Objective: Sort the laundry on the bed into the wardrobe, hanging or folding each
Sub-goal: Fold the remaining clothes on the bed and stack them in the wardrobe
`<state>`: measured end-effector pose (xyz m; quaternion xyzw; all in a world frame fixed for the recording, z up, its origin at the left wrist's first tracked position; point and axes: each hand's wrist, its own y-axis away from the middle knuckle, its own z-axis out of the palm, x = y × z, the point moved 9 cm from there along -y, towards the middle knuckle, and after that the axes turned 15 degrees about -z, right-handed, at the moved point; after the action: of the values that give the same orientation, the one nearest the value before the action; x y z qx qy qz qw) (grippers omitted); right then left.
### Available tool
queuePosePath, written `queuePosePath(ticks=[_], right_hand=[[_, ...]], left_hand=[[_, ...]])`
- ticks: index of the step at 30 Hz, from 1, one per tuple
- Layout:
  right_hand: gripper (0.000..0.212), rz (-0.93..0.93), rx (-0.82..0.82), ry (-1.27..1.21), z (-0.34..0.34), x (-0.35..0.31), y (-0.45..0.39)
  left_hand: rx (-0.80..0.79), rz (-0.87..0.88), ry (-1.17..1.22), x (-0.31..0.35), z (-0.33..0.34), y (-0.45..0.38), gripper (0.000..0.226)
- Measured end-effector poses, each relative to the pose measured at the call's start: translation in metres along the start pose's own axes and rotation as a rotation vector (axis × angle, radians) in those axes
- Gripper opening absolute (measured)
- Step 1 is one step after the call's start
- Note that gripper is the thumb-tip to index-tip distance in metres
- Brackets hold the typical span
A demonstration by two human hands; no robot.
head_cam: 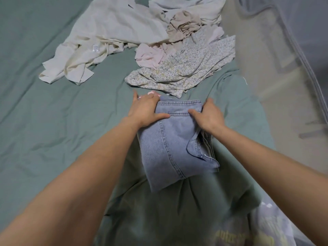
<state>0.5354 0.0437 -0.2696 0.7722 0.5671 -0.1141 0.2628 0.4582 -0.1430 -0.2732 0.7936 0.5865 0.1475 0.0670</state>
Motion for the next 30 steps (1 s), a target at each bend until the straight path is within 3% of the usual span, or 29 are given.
queuePosePath(ticks=[3, 7, 10, 13, 15, 17, 20, 24, 28, 30], right_hand=[[0.036, 0.007, -0.006, -0.177, -0.002, 0.001, -0.007], [0.016, -0.275, 0.334, -0.209, -0.040, -0.020, -0.005], [0.013, -0.255, 0.439, -0.126, -0.037, -0.004, -0.007], [0.031, -0.219, 0.472, 0.173, -0.023, -0.004, -0.004], [0.044, -0.406, 0.475, 0.300, -0.009, -0.027, 0.003], [0.049, -0.560, 0.334, 0.392, 0.018, -0.026, 0.000], [0.058, -0.466, 0.057, 0.345, 0.044, 0.028, -0.025], [0.060, -0.344, -0.116, 0.262, 0.054, 0.051, -0.037], [0.061, -0.367, 0.132, 0.025, 0.022, 0.023, 0.003], [0.054, -0.457, 0.200, 0.057, 0.011, 0.012, 0.043]], left_hand=[[0.139, 0.121, 0.056, 0.005, -0.010, 0.005, 0.066], [0.429, 0.115, 0.078, 0.005, -0.028, 0.014, 0.046], [0.542, 0.146, 0.063, 0.022, -0.030, 0.012, 0.035], [0.568, 0.133, 0.003, 0.033, -0.019, 0.003, 0.032], [0.575, 0.092, -0.024, 0.028, -0.017, -0.004, 0.032], [0.581, 0.086, -0.054, 0.023, -0.011, -0.010, 0.033], [0.458, 0.093, -0.066, 0.021, 0.011, -0.026, 0.039], [0.264, -0.011, -0.074, 0.018, 0.029, -0.045, 0.056], [0.384, -0.010, 0.196, 0.018, 0.001, 0.010, 0.054], [0.388, 0.061, 0.298, 0.016, -0.002, 0.061, 0.050]])
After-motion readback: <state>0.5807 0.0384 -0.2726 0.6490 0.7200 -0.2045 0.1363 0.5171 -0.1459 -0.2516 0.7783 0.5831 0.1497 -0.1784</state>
